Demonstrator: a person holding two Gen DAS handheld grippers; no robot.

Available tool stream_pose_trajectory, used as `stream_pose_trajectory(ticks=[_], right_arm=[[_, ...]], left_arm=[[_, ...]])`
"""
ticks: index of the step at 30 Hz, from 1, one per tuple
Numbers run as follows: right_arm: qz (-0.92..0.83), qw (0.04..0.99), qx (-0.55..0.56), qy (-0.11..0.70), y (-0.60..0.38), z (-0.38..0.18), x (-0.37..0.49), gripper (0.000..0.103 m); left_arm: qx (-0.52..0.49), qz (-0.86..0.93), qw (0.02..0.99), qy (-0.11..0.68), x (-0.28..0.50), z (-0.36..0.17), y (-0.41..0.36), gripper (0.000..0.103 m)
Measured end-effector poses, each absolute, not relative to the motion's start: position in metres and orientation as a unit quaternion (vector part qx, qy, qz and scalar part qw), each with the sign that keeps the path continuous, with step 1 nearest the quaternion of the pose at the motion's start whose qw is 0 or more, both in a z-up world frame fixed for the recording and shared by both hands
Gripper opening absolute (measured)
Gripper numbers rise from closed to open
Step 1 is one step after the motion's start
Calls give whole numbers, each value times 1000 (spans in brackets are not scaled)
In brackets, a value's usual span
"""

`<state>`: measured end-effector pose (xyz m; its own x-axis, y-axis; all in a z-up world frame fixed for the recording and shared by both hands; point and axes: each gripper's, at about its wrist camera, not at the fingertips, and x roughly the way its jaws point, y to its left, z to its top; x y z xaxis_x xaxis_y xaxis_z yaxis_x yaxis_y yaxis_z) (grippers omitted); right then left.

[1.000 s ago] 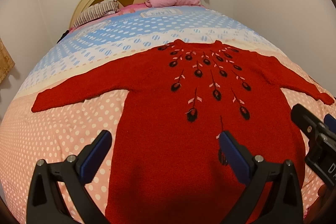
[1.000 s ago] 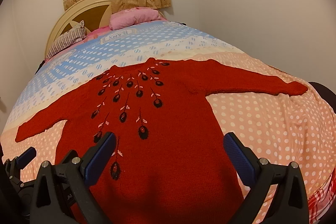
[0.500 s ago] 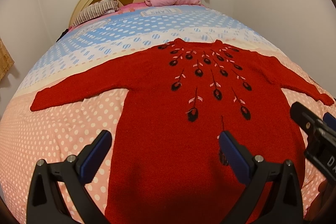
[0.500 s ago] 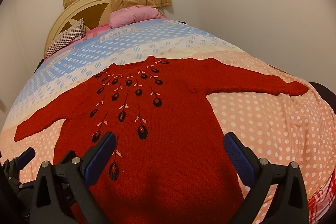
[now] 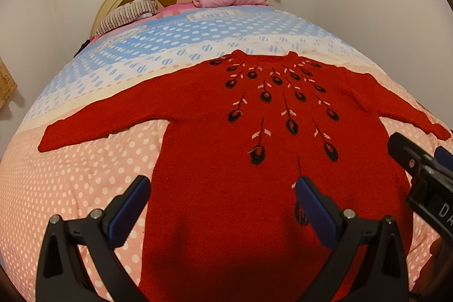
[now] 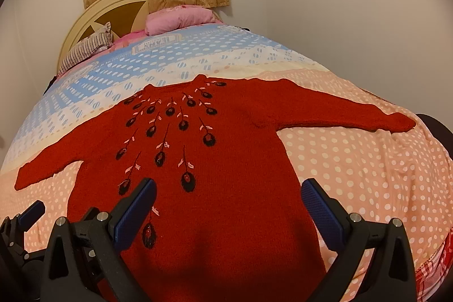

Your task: Fold small clothes

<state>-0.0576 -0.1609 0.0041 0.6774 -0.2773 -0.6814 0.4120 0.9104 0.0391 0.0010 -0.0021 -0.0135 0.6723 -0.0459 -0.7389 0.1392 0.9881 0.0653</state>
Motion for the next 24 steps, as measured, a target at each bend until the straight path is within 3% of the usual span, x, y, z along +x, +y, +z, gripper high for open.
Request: stream_pose_trajectory(ticks=[11, 17, 18, 20, 22, 24], right_arm=[[-200, 909, 91, 354, -173, 0, -46, 102], [-217, 909, 118, 335, -229, 4, -41, 100], [-226, 908, 128, 330, -246, 3, -43, 97], [-262, 893, 149, 333, -292, -2, -45, 74], [-292, 872, 186, 345, -342, -10, -49, 57], [-330, 847, 241, 339, -400, -19, -64, 54]], left_arm=[[64, -44, 920, 385, 28, -16, 2, 103], [56, -20, 931, 360, 67, -27, 18, 103], [56, -10, 934, 353, 73, -31, 21, 103], [54, 9, 935, 350, 85, -42, 28, 103], [46, 22, 931, 361, 95, -53, 35, 103], [26, 28, 923, 383, 103, -66, 44, 103]])
